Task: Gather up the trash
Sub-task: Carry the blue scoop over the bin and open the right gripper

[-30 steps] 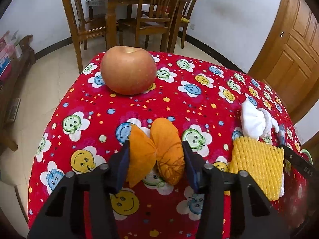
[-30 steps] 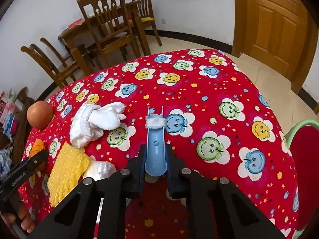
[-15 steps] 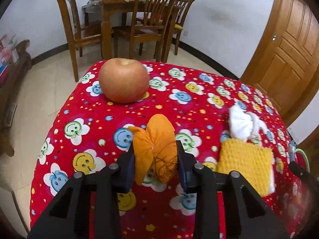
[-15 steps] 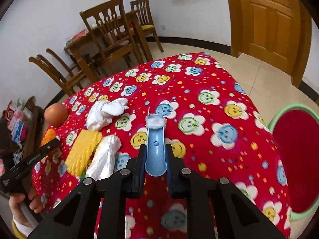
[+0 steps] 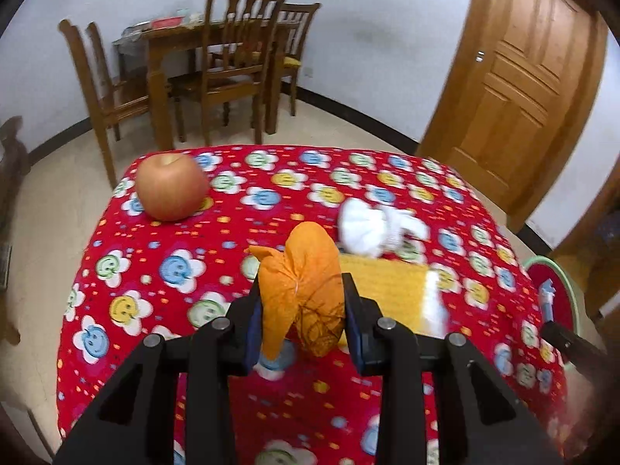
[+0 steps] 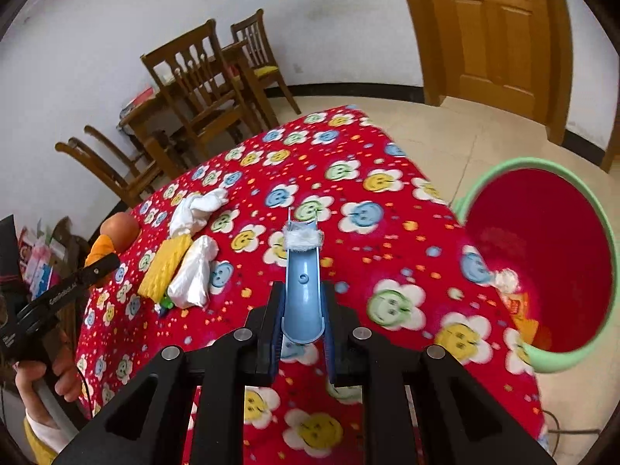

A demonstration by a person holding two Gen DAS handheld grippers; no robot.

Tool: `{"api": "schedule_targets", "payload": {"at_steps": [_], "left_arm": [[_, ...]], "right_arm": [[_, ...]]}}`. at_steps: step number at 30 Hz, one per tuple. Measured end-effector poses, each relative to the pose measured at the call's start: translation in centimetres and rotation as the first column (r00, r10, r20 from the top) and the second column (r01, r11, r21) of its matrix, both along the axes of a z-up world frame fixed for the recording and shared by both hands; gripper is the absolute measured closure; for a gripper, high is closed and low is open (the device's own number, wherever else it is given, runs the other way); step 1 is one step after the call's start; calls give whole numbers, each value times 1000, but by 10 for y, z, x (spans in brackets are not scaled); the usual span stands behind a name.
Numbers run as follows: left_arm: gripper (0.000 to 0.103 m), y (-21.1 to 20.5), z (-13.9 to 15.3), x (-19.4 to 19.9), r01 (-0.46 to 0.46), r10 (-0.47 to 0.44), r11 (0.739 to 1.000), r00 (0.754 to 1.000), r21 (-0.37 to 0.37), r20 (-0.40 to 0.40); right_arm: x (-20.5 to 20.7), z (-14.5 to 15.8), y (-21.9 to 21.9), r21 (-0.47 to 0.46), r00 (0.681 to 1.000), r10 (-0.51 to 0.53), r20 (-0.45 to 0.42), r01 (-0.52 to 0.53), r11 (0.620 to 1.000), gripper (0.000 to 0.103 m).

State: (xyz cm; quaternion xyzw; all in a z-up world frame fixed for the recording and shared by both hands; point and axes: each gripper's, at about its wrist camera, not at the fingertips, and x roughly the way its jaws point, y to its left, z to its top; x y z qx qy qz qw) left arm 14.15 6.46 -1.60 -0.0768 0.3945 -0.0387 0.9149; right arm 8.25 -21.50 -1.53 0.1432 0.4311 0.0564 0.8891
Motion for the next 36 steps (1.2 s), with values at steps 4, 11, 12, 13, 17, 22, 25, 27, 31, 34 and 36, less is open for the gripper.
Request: {"api": "schedule_targets", "payload": {"at_steps": [4, 11, 12, 13, 17, 22, 25, 27, 31, 34, 36], "left_arm": [[67, -21, 8, -10, 57, -57, 998, 998, -23, 0], [67, -56, 16, -23, 131, -131, 990, 991, -49, 4], [67, -63, 16, -24, 142, -142, 989, 990, -51, 3], [67, -66, 16, -26, 148, -148, 988, 989, -53, 3], [67, -86, 17, -31, 182, -183, 981, 983, -62, 1], [67, -111, 16, -36, 223, -224, 972, 974, -71, -9], [67, -124, 14, -38, 243, -245, 967, 969, -75, -16], [67, -133, 13, -39, 256, -258, 964, 966, -75, -20], [67, -147, 11, -40, 275, -277, 959, 961, -67, -22], [67, -159, 9, -41, 295, -297, 954, 955, -64, -29], [67, -168, 8, -41, 311, -314, 948, 949, -61, -34]], "right_arm": [[-14, 8, -17, 4, 999, -40, 22, 40, 999, 86], [-36, 14, -50, -6, 993, -111, 35, 111, 994, 86], [-39, 14, -56, -5, 992, -123, 35, 123, 992, 86], [-42, 14, -61, -3, 991, -132, 35, 133, 991, 86], [-52, 14, -79, 6, 985, -172, 33, 172, 985, 86], [-61, 11, -102, 17, 975, -221, 30, 221, 975, 86], [-65, 7, -114, 25, 968, -251, 21, 250, 968, 86], [-67, 3, -123, 28, 963, -271, 13, 270, 962, 86], [-71, -5, -136, 28, 953, -303, -2, 302, 953, 86], [-74, -12, -146, 29, 946, -323, -13, 323, 946, 86], [-74, -16, -153, 28, 941, -337, -20, 338, 941, 86]]}}
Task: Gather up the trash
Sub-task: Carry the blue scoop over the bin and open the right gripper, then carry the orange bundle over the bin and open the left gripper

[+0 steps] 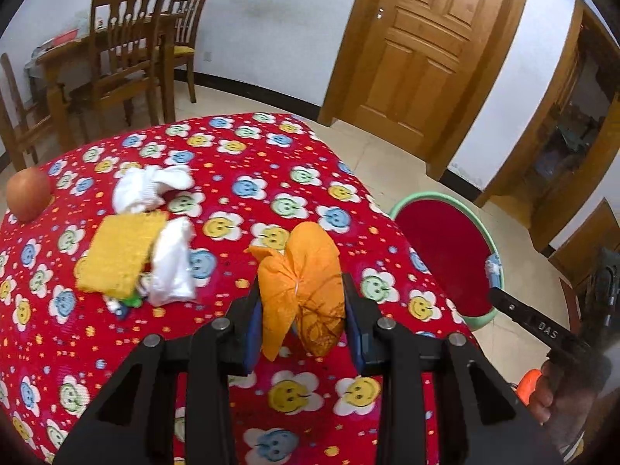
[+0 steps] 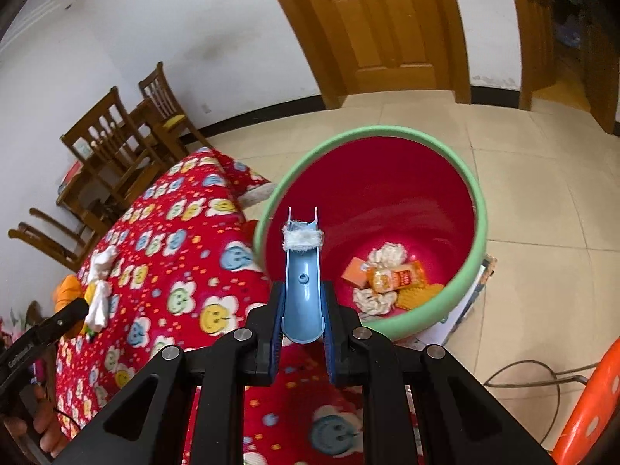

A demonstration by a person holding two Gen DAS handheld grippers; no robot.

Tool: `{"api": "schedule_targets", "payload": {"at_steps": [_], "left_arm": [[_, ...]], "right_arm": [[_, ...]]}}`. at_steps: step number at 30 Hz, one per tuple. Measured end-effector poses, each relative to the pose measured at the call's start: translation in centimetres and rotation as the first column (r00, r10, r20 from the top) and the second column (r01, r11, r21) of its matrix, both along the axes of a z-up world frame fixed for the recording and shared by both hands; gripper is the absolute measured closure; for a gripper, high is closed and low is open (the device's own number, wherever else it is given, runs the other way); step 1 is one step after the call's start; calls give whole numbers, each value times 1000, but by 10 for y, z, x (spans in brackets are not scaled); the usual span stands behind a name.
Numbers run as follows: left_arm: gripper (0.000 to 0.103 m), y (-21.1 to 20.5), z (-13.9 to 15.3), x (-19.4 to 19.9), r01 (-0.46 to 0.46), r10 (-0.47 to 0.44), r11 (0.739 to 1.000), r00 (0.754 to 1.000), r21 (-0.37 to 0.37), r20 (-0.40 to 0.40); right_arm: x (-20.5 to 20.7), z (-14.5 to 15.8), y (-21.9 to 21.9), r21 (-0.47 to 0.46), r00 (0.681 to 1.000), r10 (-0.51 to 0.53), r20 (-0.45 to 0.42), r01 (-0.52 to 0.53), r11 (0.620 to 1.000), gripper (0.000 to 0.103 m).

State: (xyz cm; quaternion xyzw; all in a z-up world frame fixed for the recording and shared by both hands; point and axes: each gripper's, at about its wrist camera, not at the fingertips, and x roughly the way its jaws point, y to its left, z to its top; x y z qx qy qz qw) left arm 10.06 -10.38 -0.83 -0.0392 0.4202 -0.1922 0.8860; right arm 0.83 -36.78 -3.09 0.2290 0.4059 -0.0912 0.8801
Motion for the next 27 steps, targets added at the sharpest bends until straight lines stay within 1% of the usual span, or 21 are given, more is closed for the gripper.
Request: {"api": "schedule_targets", "payload": {"at_steps": [5, 11, 18, 24, 27], "left_arm": [[67, -19, -2, 0, 36, -36, 999, 999, 10, -5], [67, -39, -5, -2, 77, -77, 997, 997, 18, -13], [67, -61, -8, -3, 125, -124, 992, 992, 23, -22], [67, -82, -12, -2, 172, -171, 985, 985, 24, -36], [67, -93, -14, 0, 197, -195, 980, 980, 24, -40]], "right_arm": [[-2, -7, -14, 16, 1000, -29, -11, 30, 999, 84], [-6, -11, -26, 28, 999, -52, -12, 53, 998, 84], [-12, -5, -29, 28, 998, -54, 10, 54, 998, 83], [-19, 3, -30, 20, 998, -55, 41, 54, 998, 80], [-24, 6, -32, 21, 997, -58, 53, 57, 998, 76]]}}
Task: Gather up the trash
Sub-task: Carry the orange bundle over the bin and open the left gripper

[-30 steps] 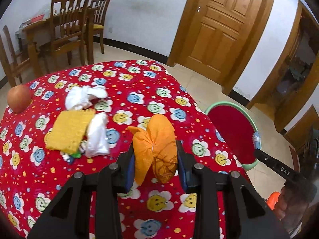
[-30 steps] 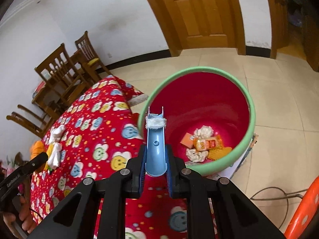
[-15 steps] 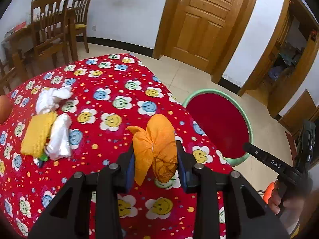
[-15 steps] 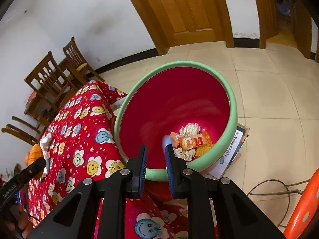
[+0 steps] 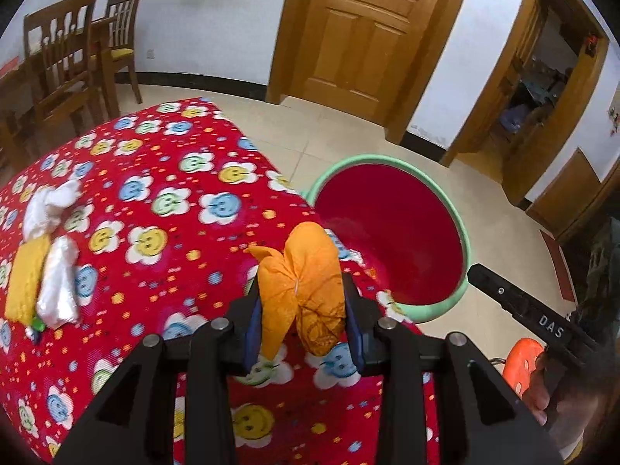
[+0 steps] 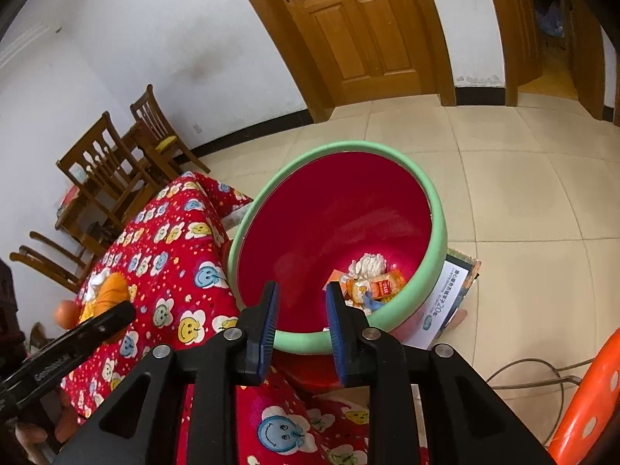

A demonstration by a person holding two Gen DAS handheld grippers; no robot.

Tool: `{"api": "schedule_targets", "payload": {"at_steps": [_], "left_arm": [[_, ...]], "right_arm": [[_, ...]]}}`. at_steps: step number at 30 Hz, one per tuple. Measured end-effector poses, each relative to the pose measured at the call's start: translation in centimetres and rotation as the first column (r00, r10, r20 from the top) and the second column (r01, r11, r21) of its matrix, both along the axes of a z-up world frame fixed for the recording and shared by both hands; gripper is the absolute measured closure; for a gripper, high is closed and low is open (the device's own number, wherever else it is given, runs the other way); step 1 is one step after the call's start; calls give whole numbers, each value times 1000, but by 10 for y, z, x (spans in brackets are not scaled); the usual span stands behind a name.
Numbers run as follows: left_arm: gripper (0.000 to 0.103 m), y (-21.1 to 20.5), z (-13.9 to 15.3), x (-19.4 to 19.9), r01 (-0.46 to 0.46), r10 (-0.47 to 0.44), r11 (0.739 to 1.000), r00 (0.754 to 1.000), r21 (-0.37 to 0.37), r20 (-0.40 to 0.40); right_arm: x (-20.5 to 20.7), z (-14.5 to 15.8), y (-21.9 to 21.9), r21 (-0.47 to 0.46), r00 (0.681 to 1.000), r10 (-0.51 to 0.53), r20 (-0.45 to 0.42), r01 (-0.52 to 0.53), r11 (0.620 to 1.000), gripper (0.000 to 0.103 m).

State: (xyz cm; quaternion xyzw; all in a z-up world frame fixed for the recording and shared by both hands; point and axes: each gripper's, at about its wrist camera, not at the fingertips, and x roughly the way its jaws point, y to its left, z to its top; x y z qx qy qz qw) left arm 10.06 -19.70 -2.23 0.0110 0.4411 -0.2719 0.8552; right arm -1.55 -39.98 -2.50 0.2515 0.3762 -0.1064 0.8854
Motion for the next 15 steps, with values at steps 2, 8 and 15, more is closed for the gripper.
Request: {"api": "schedule_targets", "payload": {"at_steps": [2, 8, 15], "left_arm": [[67, -10, -2, 1, 21, -21, 1000, 1000, 3, -1], [67, -41, -11, 3, 75, -75, 997, 997, 24, -7], [67, -70, -24, 7, 125, -124, 991, 992, 39, -29]], "right_arm": [[-3, 1, -2, 2, 1000, -4, 6, 4, 1000, 71], [-12, 1, -13, 14, 999, -29, 15, 29, 999, 66], [-20, 0, -27, 21, 998, -60, 15, 59, 998, 64]]}}
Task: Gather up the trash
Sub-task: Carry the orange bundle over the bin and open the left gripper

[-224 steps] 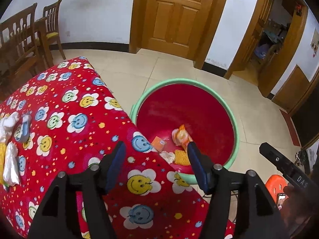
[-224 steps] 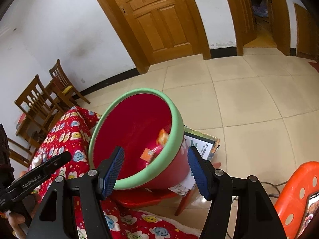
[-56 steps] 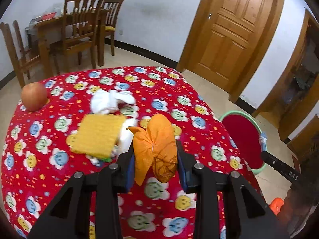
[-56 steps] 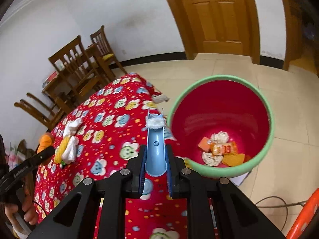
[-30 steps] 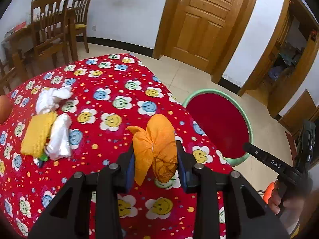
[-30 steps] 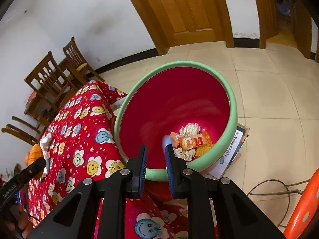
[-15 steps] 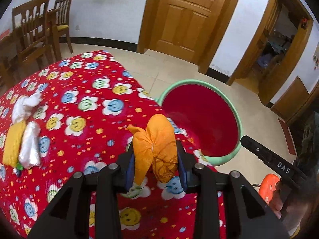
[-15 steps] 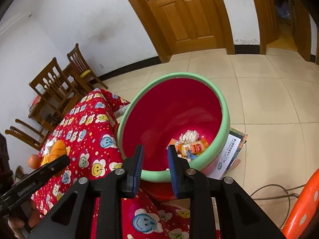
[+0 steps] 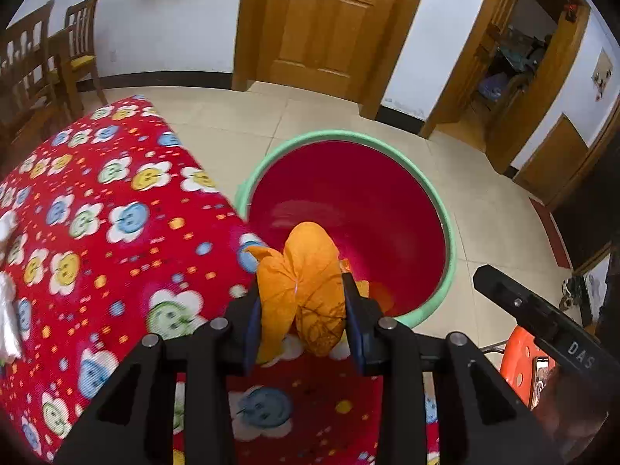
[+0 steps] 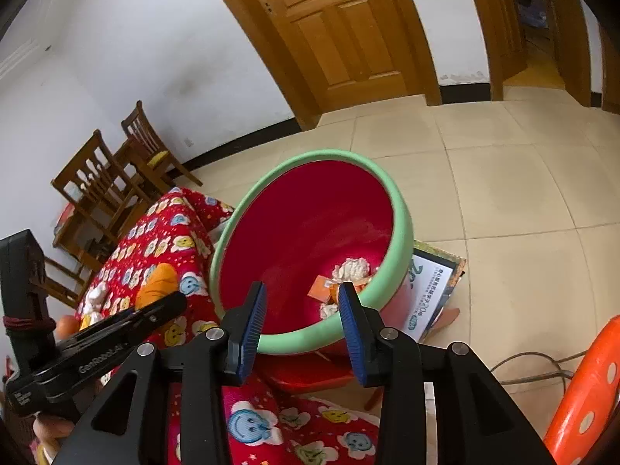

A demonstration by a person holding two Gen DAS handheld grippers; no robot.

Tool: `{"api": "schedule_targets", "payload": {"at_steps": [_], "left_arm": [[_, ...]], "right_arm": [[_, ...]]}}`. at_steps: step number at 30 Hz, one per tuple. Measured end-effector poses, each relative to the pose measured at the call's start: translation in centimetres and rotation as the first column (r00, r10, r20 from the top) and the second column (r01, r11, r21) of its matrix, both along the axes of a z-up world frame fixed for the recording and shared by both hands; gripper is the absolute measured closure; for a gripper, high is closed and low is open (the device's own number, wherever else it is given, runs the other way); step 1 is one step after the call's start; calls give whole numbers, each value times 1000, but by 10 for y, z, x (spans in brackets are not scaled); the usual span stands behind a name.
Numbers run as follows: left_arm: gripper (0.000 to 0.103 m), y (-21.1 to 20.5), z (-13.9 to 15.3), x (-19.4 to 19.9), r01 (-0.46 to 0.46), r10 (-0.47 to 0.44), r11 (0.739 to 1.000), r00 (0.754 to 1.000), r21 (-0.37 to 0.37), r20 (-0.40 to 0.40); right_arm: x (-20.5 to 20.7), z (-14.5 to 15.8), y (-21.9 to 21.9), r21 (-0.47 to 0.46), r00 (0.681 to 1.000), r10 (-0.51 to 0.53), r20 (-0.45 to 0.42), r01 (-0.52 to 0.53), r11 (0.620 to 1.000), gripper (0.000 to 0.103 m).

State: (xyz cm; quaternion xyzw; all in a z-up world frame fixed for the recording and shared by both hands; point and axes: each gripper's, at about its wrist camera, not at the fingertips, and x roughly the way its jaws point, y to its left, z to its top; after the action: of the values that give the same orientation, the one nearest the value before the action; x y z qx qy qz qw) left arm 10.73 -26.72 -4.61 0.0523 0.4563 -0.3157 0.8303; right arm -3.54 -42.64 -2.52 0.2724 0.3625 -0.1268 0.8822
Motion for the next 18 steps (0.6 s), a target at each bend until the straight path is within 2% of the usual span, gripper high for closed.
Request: {"api": "schedule_targets", "payload": {"at_steps": [6, 8, 12, 16, 18], "left_arm": [[62, -20, -6, 4, 22, -22, 1000, 1000, 21, 9], [53, -23, -8, 6, 18, -19, 1000, 1000, 26, 1], [48, -24, -10, 9, 7, -7, 1000, 1000, 26, -13], [37, -23, -9, 10, -17, 17, 999, 1000, 30, -5], [36, -23, -7, 10, -20, 20, 999, 1000, 25, 0]], "right_arm": [[-2, -4, -8, 13, 1000, -16, -4, 16, 1000, 62], [-4, -5, -10, 15, 1000, -20, -4, 20, 1000, 62], [-6, -6, -14, 21, 1000, -29, -3, 29, 999, 62], [-6, -7, -14, 24, 1000, -29, -1, 29, 999, 61], [-7, -7, -13, 25, 1000, -27, 1, 27, 999, 61]]}}
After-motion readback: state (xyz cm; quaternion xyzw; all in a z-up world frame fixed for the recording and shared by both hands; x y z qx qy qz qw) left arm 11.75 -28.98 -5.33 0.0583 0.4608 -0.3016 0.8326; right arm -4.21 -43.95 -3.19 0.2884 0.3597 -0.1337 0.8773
